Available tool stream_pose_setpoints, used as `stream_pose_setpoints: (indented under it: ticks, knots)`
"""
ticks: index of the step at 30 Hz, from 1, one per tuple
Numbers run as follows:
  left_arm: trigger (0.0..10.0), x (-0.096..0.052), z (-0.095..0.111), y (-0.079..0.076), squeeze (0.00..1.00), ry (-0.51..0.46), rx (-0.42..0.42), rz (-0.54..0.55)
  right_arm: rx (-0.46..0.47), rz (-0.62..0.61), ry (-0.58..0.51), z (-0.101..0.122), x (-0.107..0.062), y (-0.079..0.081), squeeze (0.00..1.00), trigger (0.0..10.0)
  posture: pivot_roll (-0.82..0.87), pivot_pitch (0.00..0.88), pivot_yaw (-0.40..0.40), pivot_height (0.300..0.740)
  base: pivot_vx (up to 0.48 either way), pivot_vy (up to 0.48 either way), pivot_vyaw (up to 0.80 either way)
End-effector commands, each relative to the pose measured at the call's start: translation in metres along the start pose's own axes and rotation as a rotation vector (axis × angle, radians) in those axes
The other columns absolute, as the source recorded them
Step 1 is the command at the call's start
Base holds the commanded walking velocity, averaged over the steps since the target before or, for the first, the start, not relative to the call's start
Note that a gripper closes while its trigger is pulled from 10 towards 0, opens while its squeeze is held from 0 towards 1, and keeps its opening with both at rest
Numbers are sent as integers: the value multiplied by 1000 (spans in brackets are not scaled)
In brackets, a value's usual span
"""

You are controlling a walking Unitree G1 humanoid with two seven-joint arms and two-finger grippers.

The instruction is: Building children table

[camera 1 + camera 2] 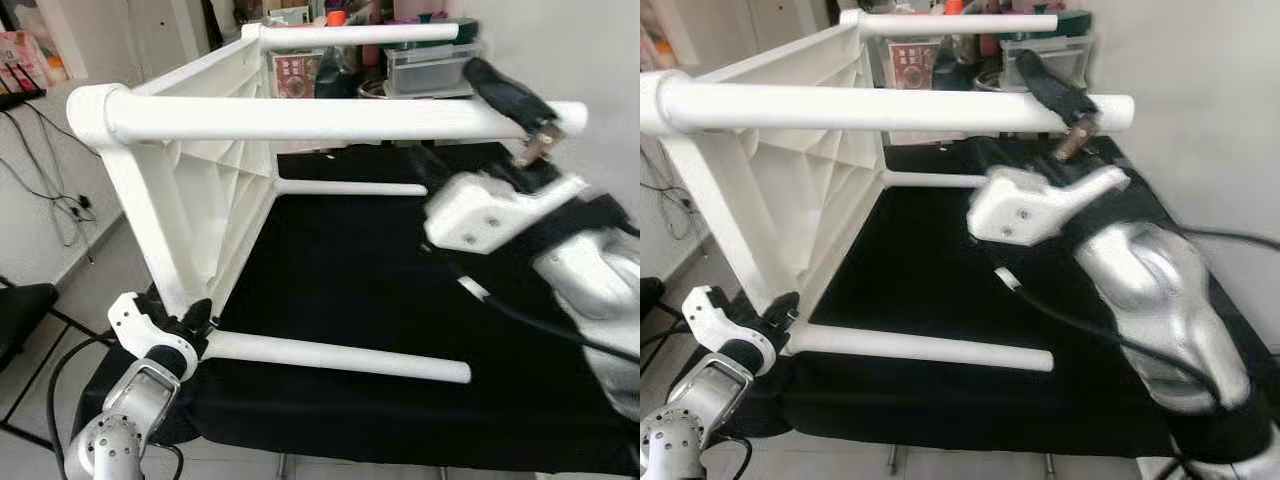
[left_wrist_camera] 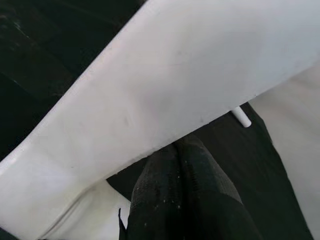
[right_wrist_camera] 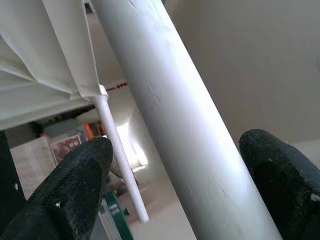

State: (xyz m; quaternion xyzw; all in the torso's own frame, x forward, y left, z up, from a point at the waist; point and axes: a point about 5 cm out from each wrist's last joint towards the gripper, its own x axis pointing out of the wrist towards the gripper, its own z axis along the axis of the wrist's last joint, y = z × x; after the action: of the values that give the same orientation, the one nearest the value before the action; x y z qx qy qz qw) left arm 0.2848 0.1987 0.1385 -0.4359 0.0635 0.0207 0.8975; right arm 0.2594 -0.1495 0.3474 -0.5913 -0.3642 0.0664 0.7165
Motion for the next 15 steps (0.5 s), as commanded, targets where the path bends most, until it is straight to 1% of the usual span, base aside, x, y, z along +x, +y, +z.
stream_pose_setpoints:
  ticks: [1, 2, 3, 5, 6, 7, 8, 13, 15]
  knots:
    - [10000, -1, 2, 9, 0, -12, -10, 45, 10, 44, -6, 2, 2, 8, 0, 10000, -196, 22, 46, 740, 0, 0, 0]
    - [10000, -1, 2, 9, 0, -12, -10, 45, 10, 44, -6, 2, 2, 8, 0, 10000, -196, 22, 46, 740, 0, 0, 0]
    - [10000, 0, 2, 9, 0, -15, -19, 50, 20, 53, -15, 3, 7, 11, 0, 10000, -196, 22, 46, 740, 0, 0, 0]
    - [10000, 0, 2, 9, 0, -15, -19, 50, 20, 53, -15, 3, 7, 11, 0, 10000, -196, 22, 46, 740, 0, 0, 0]
    - [10000, 1, 1, 11, 0, -8, -40, 49, 25, 47, -8, 2, 14, 10, 0, 10000, -192, 27, 32, 740, 0, 0, 0]
    - [10000, 1, 1, 11, 0, -8, -40, 49, 25, 47, -8, 2, 14, 10, 0, 10000, -192, 27, 32, 740, 0, 0, 0]
    - [10000, 1, 3, 15, 0, -5, -64, 45, 29, 44, 2, 1, 18, 9, 0, 0, -193, 30, 28, 740, 0, 0, 0]
    - [10000, 2, 11, 26, 0, -13, -99, 49, 28, 45, 35, -4, 19, 7, 0, 0, -199, 34, 24, 740, 0, 0, 0]
    - [10000, 2, 11, 26, 0, -13, -99, 49, 28, 45, 35, -4, 19, 7, 0, 0, -199, 34, 24, 740, 0, 0, 0]
